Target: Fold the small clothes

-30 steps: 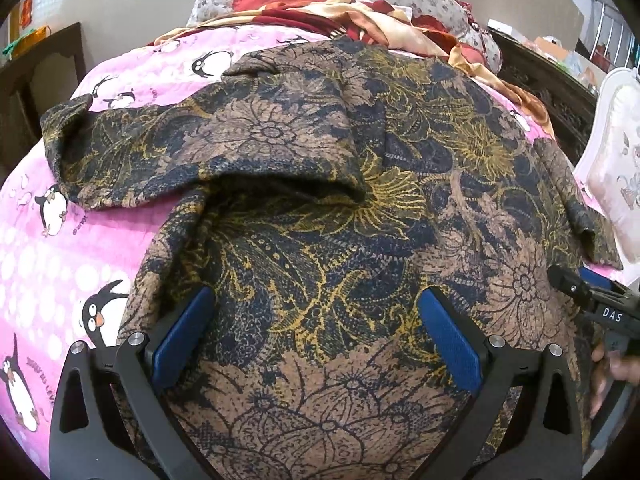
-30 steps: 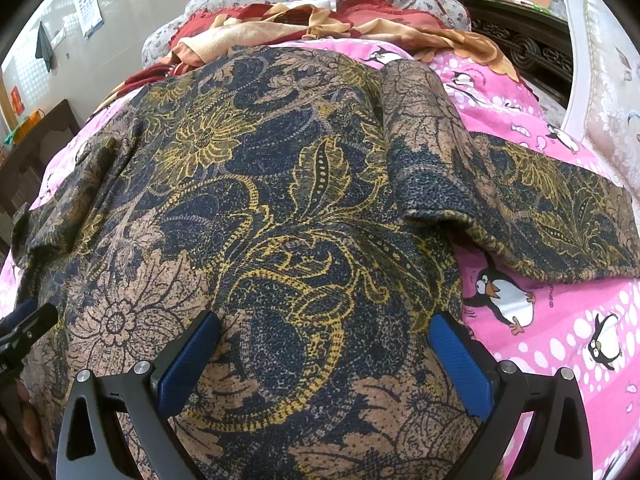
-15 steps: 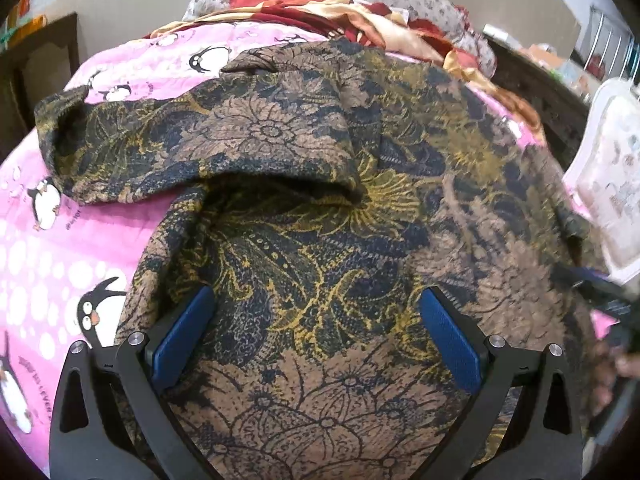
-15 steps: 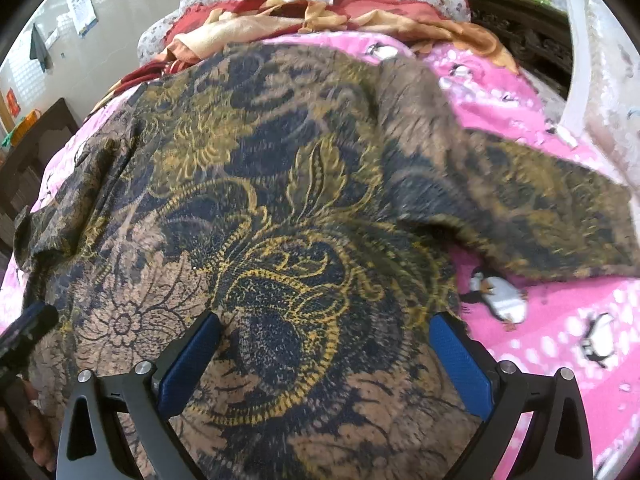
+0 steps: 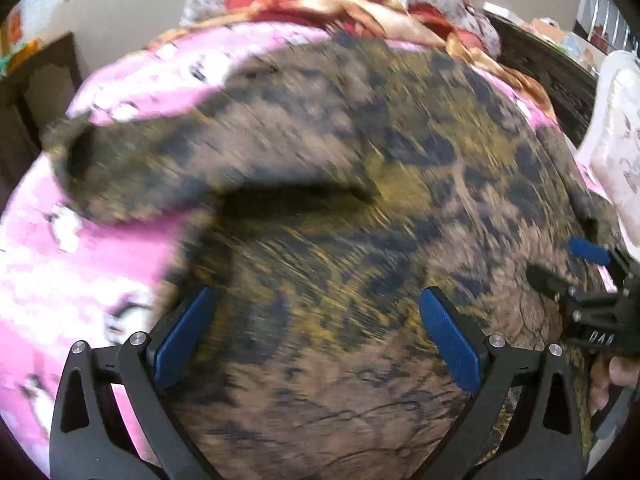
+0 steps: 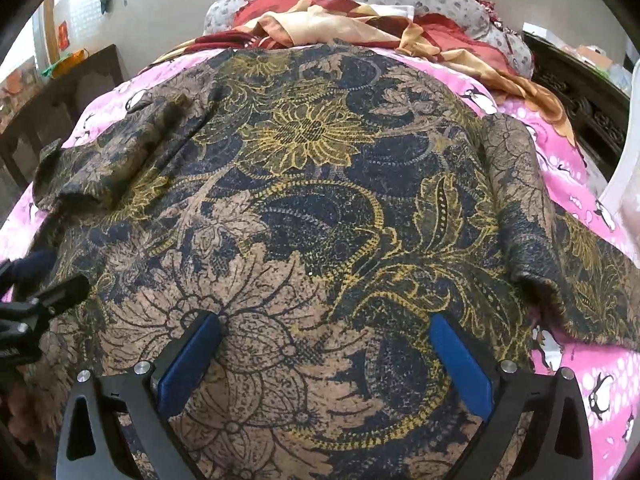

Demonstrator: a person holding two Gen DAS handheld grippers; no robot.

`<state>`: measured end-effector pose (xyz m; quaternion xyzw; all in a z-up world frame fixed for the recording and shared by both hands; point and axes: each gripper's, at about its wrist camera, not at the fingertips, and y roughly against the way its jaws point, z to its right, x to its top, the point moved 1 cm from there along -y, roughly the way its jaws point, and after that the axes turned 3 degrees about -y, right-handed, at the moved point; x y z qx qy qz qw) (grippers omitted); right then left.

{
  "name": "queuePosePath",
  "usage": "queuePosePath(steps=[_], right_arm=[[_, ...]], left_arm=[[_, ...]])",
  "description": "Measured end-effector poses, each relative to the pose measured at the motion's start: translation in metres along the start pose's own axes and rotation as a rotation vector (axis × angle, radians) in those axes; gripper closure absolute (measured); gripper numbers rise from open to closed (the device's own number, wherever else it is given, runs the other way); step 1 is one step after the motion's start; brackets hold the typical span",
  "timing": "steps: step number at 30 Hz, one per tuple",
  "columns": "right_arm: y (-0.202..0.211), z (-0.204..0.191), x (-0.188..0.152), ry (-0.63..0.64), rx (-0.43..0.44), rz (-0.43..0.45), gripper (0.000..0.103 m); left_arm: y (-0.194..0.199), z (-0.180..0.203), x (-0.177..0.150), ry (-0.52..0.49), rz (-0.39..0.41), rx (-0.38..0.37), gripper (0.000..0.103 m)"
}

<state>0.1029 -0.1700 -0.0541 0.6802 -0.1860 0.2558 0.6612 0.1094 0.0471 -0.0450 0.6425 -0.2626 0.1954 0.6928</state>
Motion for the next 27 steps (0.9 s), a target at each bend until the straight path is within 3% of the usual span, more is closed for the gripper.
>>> queuePosePath(steps=[4,8,13,16,22,27], right_arm=[[0.001,0.000,-0.002,-0.008,0.008,0.014,0.000],[0.000,0.001,-0.005,-0.017,0.008,0.021,0.000],[-0.003,0.001,0.001,-0.021,0.009,0.021,0.000],[-0.003,0.001,0.001,-0.019,0.006,0.020,0.000],[-0.003,0.000,0.001,-0.021,0.009,0.021,0.000],[-0.003,0.000,0.001,-0.021,0.009,0.021,0.000]], left_arm=[[0.029,-0.038,0.027,0.037,0.106,0.090,0.000],[0.027,-0.087,0.044,0.126,0.082,0.215,0.000],[0.024,-0.121,0.036,0.229,0.060,0.250,0.000],[0.021,-0.128,0.024,0.272,0.048,0.235,0.000],[0.017,-0.119,0.018,0.204,0.039,0.277,0.000],[0.020,-0.129,0.016,0.267,0.050,0.232,0.000]])
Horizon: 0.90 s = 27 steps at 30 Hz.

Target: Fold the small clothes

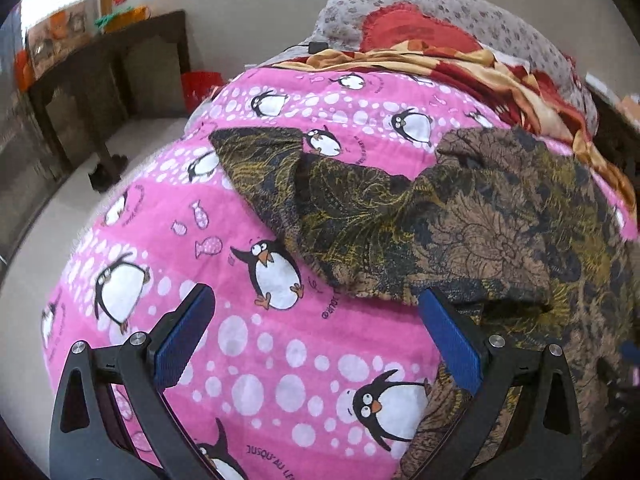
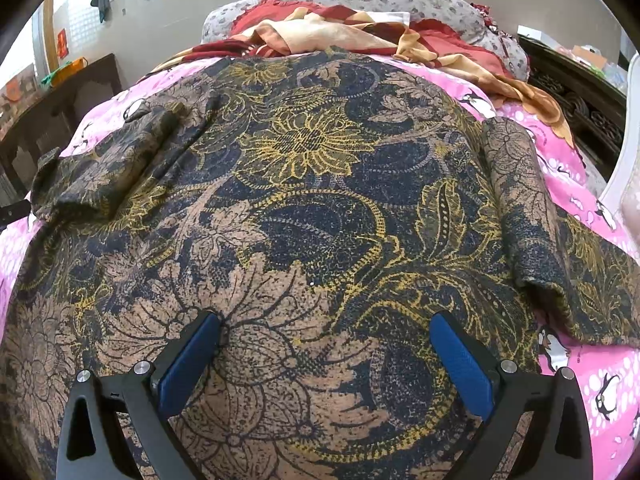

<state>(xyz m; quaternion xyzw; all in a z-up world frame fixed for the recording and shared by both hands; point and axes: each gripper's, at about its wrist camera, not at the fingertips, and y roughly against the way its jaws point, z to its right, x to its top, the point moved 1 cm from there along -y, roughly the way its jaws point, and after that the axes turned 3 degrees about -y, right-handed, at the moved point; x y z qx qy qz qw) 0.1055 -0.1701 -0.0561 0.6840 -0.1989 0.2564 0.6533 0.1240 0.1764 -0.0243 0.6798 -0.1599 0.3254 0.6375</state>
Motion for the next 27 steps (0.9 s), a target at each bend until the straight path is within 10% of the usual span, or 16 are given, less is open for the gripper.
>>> queuePosePath(steps=[17,27], right_arm=[[0.000,0.000,0.000,0.001,-0.001,0.000,0.000],[0.001,0.000,0.000,0.000,0.000,0.001,0.000]], left_arm=[[-0.002,-0.023,-0.015,0.040,-0.012,-0.007,0.000],[0.021,-0.029,-0.027,-0.017,0.149,-0.136,0.000]])
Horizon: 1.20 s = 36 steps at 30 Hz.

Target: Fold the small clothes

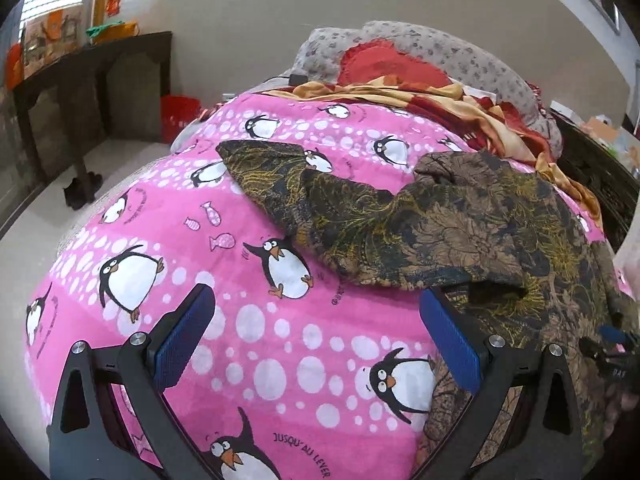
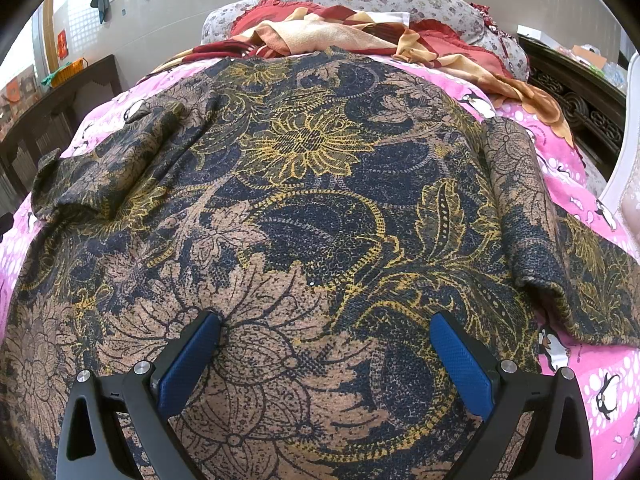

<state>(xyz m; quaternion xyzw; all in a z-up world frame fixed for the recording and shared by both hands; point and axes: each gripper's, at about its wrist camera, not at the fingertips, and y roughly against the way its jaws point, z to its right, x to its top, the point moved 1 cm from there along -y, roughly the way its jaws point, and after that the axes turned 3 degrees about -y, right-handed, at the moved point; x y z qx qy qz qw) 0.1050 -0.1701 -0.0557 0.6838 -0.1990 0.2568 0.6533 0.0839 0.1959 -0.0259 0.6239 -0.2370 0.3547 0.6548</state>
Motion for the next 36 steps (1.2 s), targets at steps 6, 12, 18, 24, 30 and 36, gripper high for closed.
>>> queuePosePath(steps=[6,12,18,24,30,36], right_arm=[[0.000,0.000,0.001,-0.002,0.002,0.000,0.000],[0.000,0.000,0.000,-0.002,0.002,0.000,0.000],[0.000,0.000,0.001,-0.002,0.002,0.000,0.000],[0.000,0.000,0.000,-0.001,0.002,0.000,0.000],[0.000,0.000,0.000,-0.001,0.002,0.001,0.000],[0.000,0.001,0.000,-0.001,0.003,0.001,0.000]], left_arm=[[-0.008,-0.006,-0.003,0.046,-0.032,-0.018,0.000],[-0.009,-0.020,-0.006,0.123,-0.045,-0.034,0.000],[-0.011,-0.021,-0.007,0.122,-0.051,-0.034,0.000],[-0.014,-0.020,-0.009,0.119,-0.061,-0.032,0.000],[-0.014,-0.020,-0.010,0.125,-0.056,-0.041,0.000],[-0.009,-0.021,-0.013,0.127,-0.047,-0.044,0.000]])
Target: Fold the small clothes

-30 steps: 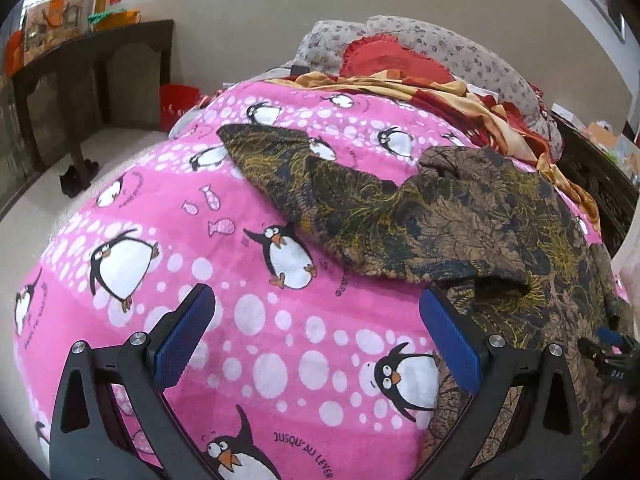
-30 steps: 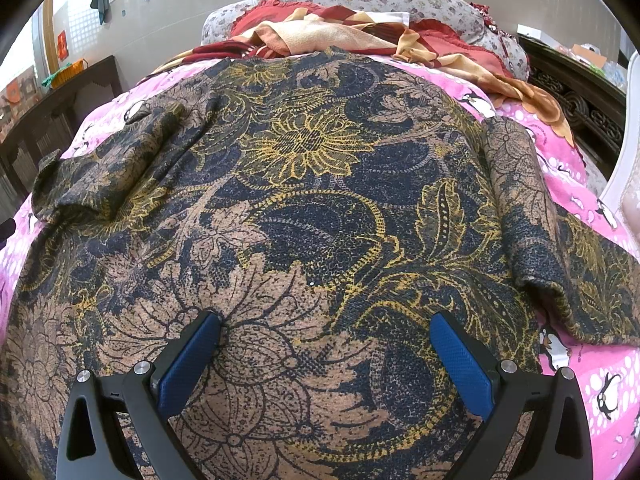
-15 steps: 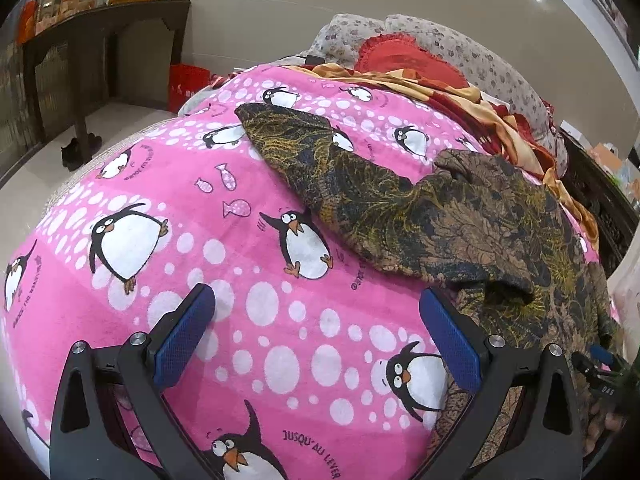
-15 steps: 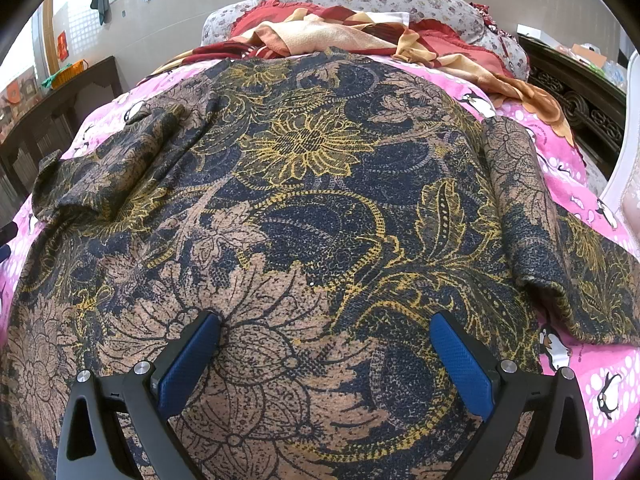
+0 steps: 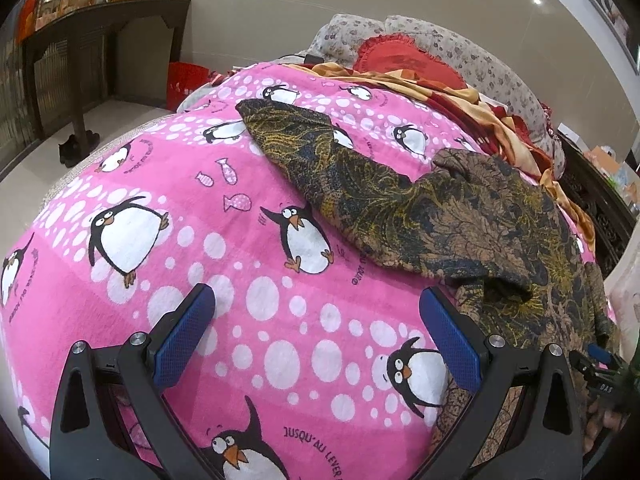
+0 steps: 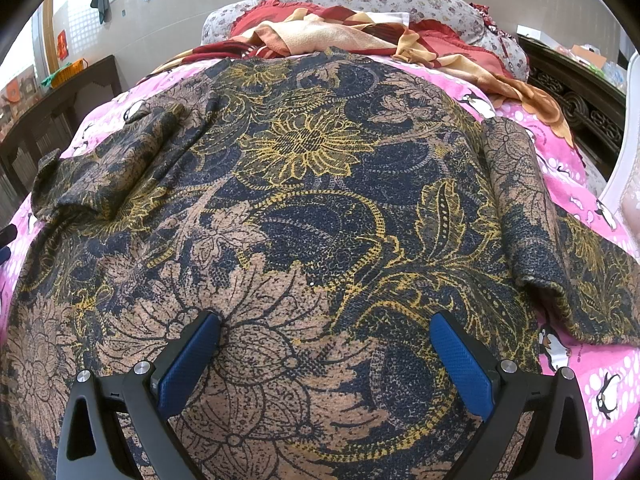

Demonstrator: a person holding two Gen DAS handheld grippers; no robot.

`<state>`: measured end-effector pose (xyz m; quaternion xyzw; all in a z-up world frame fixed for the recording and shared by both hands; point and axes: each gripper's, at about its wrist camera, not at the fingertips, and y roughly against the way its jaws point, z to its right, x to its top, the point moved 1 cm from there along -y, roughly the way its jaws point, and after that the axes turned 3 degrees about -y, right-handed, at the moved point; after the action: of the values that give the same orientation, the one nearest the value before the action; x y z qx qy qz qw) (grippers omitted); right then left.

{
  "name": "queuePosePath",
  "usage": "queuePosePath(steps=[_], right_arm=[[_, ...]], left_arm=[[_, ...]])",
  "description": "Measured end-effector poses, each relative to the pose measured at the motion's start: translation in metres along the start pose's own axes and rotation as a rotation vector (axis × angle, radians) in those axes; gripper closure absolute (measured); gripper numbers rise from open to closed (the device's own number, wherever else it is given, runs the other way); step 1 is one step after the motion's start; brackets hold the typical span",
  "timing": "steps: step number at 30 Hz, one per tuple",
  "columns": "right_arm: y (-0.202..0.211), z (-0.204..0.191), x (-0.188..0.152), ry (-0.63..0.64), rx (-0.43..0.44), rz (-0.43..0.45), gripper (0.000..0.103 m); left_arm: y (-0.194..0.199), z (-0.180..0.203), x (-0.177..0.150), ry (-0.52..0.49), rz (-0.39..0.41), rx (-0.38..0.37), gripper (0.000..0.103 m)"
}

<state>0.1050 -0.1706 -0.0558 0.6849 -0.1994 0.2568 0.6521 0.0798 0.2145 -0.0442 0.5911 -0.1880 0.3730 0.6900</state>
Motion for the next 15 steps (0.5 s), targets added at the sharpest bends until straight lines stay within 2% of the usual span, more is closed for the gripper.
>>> queuePosePath(steps=[15], right_arm=[[0.0002,0.0002,0.0001,0.000,0.001,0.000,0.000]], left_arm=[[-0.0004,0.0026,0.0008,-0.011,-0.004,0.019,0.000]])
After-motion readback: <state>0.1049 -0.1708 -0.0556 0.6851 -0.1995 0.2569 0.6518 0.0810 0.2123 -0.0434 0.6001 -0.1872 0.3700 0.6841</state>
